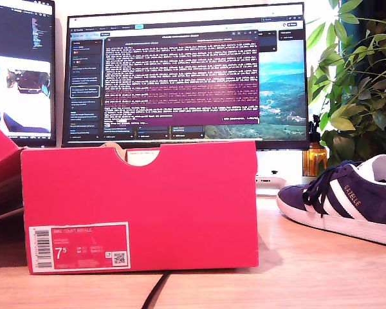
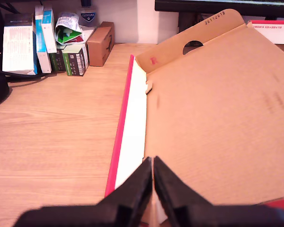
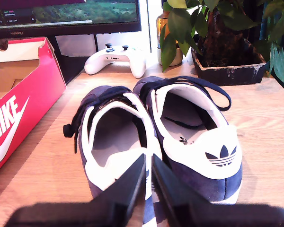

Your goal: Pack the blue shoes by picking the first shoe and placing it inside the red shoebox, left side, then picking and rotating the second shoe and placing it in the shoebox

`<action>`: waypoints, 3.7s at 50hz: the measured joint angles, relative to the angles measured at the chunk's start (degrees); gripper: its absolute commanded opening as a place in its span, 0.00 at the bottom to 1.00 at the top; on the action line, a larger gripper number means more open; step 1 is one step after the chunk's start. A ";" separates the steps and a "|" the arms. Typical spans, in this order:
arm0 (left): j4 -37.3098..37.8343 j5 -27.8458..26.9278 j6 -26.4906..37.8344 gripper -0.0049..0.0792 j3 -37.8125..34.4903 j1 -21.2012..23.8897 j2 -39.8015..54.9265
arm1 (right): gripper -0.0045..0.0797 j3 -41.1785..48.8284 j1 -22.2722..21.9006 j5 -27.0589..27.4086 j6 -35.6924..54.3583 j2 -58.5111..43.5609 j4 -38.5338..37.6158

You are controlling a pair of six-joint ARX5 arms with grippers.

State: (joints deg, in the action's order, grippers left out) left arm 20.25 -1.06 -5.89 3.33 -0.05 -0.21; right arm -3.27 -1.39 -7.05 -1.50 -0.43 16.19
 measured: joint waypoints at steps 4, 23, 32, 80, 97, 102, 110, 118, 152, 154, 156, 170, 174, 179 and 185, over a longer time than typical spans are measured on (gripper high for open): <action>0.00 0.00 0.02 0.03 0.00 0.00 0.00 | 0.05 0.00 0.00 -0.02 0.02 0.00 0.00; 0.00 0.00 0.02 0.03 0.00 0.00 0.00 | 0.05 0.00 0.00 0.00 0.00 0.00 -0.02; -0.13 -2.75 -4.31 0.03 0.00 0.00 0.00 | 0.05 0.00 0.00 -0.02 -0.07 0.00 -0.07; -5.46 -36.17 -29.70 0.03 -0.04 10.23 0.04 | 0.05 0.00 0.00 -7.82 -27.12 -0.04 -10.05; -2.03 -18.40 -28.96 0.03 -0.04 21.77 8.79 | 0.05 -1.33 0.00 -7.85 -23.56 -7.82 -12.98; -7.50 -15.23 -29.64 0.03 -0.04 23.98 13.92 | 0.05 -5.46 0.15 -7.87 -20.65 -13.35 -12.85; -17.51 -12.31 -29.75 0.03 -0.04 26.45 23.98 | 0.05 -15.32 1.57 -7.87 -17.97 -22.32 -10.03; -27.93 -11.23 -29.75 0.03 -0.04 27.93 34.73 | 0.05 -25.77 4.35 -7.85 -16.35 -32.30 2.23; -38.47 -10.73 -29.75 0.03 -0.04 28.44 45.77 | 0.61 -56.26 13.57 1.66 -1.11 -73.40 39.71; -38.49 -10.69 -29.75 0.03 -0.04 28.44 45.77 | 0.61 -56.26 14.45 2.23 -0.11 -74.77 39.54; -38.47 -10.67 -29.75 0.03 -0.04 28.46 45.79 | 0.61 -56.26 15.26 3.13 0.48 -75.84 39.28; -38.47 -10.60 -29.27 0.03 -0.04 28.46 45.79 | 0.60 -56.26 16.96 8.17 4.52 -83.27 37.29; -38.47 -10.60 -29.24 0.03 -0.04 28.46 45.79 | 0.60 -56.26 16.85 8.68 5.49 -85.90 35.56; -38.47 -10.60 -29.24 0.03 -0.04 28.46 45.77 | 0.60 -56.26 16.87 8.76 7.28 -87.89 33.92; -38.47 -10.58 -29.24 0.03 -0.04 28.46 45.77 | 0.44 -56.26 16.87 8.76 8.33 -89.33 31.74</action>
State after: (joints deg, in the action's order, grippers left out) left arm -18.22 -11.64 -35.14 3.29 28.40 45.56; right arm -59.53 15.49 1.72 6.83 -89.76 47.92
